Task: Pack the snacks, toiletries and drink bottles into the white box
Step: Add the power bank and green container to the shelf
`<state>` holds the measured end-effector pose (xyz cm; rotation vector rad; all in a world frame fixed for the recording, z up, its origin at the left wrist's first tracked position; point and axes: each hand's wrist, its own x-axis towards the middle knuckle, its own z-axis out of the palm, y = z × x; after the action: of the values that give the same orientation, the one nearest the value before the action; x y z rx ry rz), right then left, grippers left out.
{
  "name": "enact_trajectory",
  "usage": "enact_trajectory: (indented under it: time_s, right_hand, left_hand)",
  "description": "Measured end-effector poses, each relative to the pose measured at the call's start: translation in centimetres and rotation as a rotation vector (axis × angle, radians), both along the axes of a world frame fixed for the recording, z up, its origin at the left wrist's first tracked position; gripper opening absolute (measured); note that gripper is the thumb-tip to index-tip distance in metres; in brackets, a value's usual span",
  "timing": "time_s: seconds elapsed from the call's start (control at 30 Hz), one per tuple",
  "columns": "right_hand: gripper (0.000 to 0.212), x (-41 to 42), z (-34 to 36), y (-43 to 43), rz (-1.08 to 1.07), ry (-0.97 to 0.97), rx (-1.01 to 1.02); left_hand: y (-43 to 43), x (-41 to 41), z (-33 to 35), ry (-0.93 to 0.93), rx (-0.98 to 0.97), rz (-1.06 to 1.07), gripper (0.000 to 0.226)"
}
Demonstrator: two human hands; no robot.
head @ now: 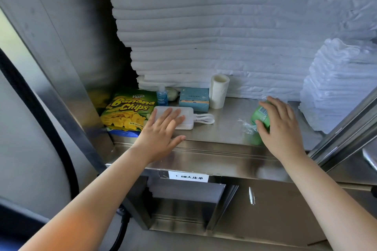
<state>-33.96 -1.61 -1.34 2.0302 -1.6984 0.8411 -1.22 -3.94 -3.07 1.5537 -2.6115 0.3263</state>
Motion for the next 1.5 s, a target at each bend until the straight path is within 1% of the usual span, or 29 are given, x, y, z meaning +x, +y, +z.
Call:
enact_trajectory:
  time_s: [0.1,0.2,0.33,0.4,0.47,0.53,0.63,0.7,0.77,0.83,0.97,1.17,1.3,1.37,1.5]
  right_hand:
    - [0.046,0.1,0.0,0.0,0.003,0.004,-0.002]
    - [0.046,0.2,0.0,0.1,-0.004,0.011,0.006]
    - [0.045,0.6,0.3,0.4,-0.024,0.013,0.044]
    - [0.045,0.6,0.5,0.5,-0.024,0.03,0.075]
    - [0.048,0.4,1.0,0.6,-0.018,0.023,0.116]
    - [0.055,0.1,1.3,1.0,-0.017,-0.042,0.142]
    - [0.067,-0.7,1.3,2.0,-0.054,-0.139,0.068]
    - [0.075,-1.0,1.0,2.8,-0.085,-0.301,0.048]
    - [0.087,-1.1,0.6,3.2,-0.097,-0.468,0.082]
    - [0.096,-1.2,0.1,3.4,-0.117,-0.537,0.148]
    - [0.102,-1.4,-1.1,3.4,-0.14,-0.503,0.214]
    - [0.098,-1.2,-1.6,2.8,-0.125,-0.506,0.206]
    - [0.094,-1.6,-0.4,1.4,-0.091,-0.545,0.289]
    - [0.093,-1.9,0.8,0.5,-0.079,-0.49,0.349]
    - [0.097,-2.2,3.6,-1.4,-0.082,-0.231,0.513]
  left_hand:
    - [-0.4,0.5,-0.2,-0.011,0.003,0.013,0.07]
    - [-0.6,0.5,-0.3,-0.028,0.007,0.015,0.076]
    - [-1.0,0.0,-0.1,0.054,0.052,0.015,0.073]
    - [-0.8,-0.4,-0.1,0.054,0.067,0.019,0.079]
    - [-0.4,-0.8,-0.1,0.109,0.065,0.0,0.084]
    - [0.2,-1.7,0.3,0.198,0.025,-0.061,0.083]
    - [0.7,-3.5,1.2,0.284,-0.069,-0.187,0.073]
    - [0.7,-4.7,1.9,0.321,-0.101,-0.267,0.069]
    - [0.7,-5.8,2.3,0.339,-0.109,-0.317,0.068]
    - [0.5,-6.6,2.6,0.345,-0.102,-0.339,0.068]
    - [0.2,-7.9,2.8,0.373,-0.09,-0.37,0.071]
    - [0.3,-8.7,2.1,0.417,-0.062,-0.401,0.075]
    - [0.6,-8.4,1.4,0.416,-0.053,-0.397,0.075]
    - [0.8,-8.0,1.2,0.415,-0.041,-0.386,0.076]
    - [0.9,-7.4,1.0,0.441,-0.009,-0.36,0.076]
